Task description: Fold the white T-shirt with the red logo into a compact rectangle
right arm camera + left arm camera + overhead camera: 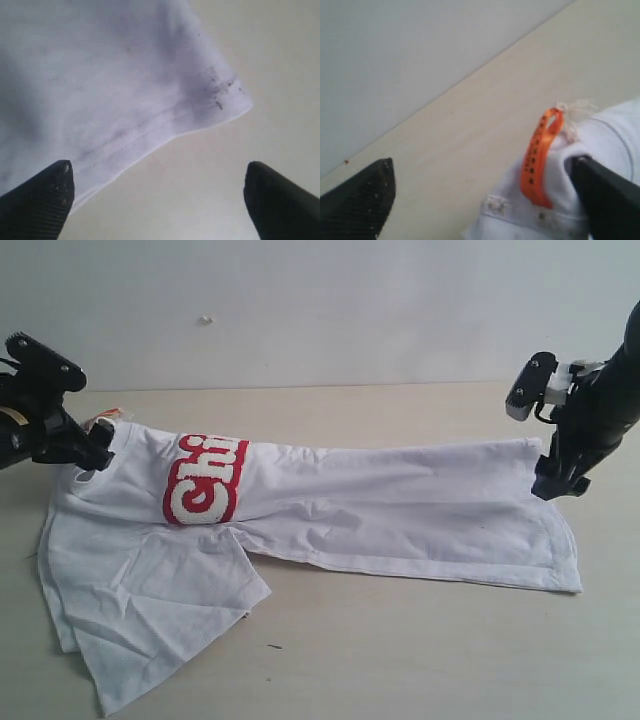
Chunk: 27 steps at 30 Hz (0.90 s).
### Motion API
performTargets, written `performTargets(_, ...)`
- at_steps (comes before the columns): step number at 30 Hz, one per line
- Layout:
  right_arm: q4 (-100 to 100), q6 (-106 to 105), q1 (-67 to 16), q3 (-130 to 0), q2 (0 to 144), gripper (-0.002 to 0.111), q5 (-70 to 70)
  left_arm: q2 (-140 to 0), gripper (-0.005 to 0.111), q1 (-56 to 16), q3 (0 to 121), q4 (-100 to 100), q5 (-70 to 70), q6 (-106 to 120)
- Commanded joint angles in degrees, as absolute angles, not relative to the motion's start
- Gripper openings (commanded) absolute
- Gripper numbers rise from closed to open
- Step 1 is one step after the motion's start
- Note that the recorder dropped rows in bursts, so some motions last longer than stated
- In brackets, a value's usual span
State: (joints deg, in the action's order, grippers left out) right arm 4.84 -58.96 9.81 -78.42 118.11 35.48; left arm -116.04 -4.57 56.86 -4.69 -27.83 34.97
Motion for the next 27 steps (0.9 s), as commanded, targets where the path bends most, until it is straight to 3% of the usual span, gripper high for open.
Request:
performTargets(1, 8.5, -58.9, 10.0, -78.8, 118.1, 0.088, 36.6, -116.2, 0.105, -3.5, 58.3, -5.7, -33.2, 34.6)
performTargets(14, 9.3, -60.0, 10.0, -78.8, 118.1, 0.088, 39.5, -116.1, 0.105, 0.7, 61.4, -9.8, -30.9, 37.5)
performTargets(19, 18.2, -67.0, 10.0, -78.8, 118.1, 0.084, 44.6, -113.7, 0.105, 0.3, 61.4, -9.8, -18.3, 37.5)
performTargets(21, 22.1, -72.7, 10.0, -78.8, 118.1, 0.074, 47.3, -111.3, 0.105, 0.0, 61.4, -9.8, -8.8, 37.4)
performTargets(24, 25.3, -74.3, 10.0, -78.8, 118.1, 0.047, 49.7, -108.1, 0.099, 0.0, 61.4, -10.0, 2.6, 36.9)
performTargets(26, 25.7, -74.3, 10.0, -78.8, 117.9, 0.03, 51.0, -107.0, 0.084, 0.0, 61.4, -11.9, 5.6, 35.9)
performTargets(27, 25.8, -74.3, 10.0, -78.8, 117.9, 0.02, 51.9, -106.1, 0.069, 0.0, 61.4, -14.2, 8.1, 34.8)
